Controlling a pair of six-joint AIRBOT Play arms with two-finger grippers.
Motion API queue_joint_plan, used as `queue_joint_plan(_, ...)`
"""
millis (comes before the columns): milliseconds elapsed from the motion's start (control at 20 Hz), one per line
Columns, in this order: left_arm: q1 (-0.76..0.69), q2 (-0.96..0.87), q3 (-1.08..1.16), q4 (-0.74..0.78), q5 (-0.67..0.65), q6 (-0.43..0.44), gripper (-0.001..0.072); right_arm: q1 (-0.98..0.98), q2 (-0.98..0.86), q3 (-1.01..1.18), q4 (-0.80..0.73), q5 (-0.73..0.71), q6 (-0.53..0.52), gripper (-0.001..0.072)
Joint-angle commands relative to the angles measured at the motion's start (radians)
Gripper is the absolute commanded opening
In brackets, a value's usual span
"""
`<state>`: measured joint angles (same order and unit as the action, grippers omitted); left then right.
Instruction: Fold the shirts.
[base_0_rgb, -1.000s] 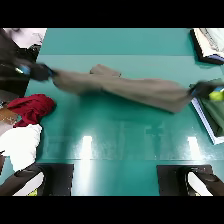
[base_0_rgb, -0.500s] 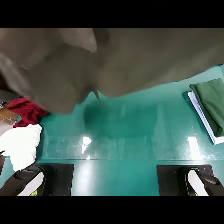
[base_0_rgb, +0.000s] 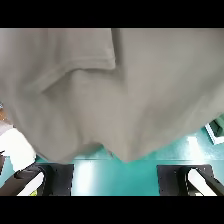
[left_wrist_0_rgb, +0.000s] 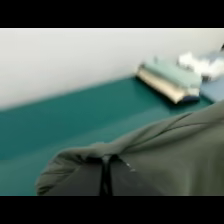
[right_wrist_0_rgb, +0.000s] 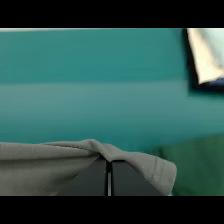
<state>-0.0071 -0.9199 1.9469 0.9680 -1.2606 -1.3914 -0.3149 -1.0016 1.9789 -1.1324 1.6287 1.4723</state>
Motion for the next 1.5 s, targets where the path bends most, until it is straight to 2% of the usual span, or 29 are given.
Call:
queue_joint_plan(0,0.001,-0.154,-0.180,0.027,-0.106,-0.018,0.0025,0.089,-0.160,-0.109,0.004,0.114,0.027,0.0014)
queue_joint_plan(150,0.000,-0.367,-0.278,0.026,-0.157,-0.018,0.0025,0.199,-0.332,-0.241,-0.066,0.129,0.028,0.0014)
queue_joint_plan(300,0.000,-0.577,-0.286,0.017,-0.140,-0.016,0.0025,0.264,-0.511,-0.261,-0.135,0.082,0.027,0.0014)
queue_joint_plan(500,0.001,-0.737,-0.286,0.009,0.005,0.019,0.0025,0.280,-0.710,-0.137,-0.152,-0.066,0.030,0.0014)
queue_joint_plan(700,0.000,-0.753,-0.283,-0.003,0.218,0.069,0.0025,0.280,-0.812,0.000,-0.154,-0.209,0.030,0.0014)
queue_joint_plan(850,0.000,-0.753,-0.284,-0.002,0.247,0.126,0.0025,0.280,-0.821,0.005,-0.154,-0.275,0.025,0.0013)
queue_joint_plan(1050,0.000,-0.753,-0.288,0.072,0.110,0.153,0.0025,0.290,-0.811,-0.023,-0.190,-0.166,-0.008,0.0013)
queue_joint_plan(1200,0.000,-0.753,-0.342,0.113,0.009,0.154,0.0025,0.323,-0.737,-0.190,-0.284,-0.165,-0.011,0.0012)
queue_joint_plan(1450,0.001,-0.753,-0.475,0.133,0.005,0.153,0.0026,0.377,-0.631,-0.476,-0.282,-0.306,-0.014,0.0014)
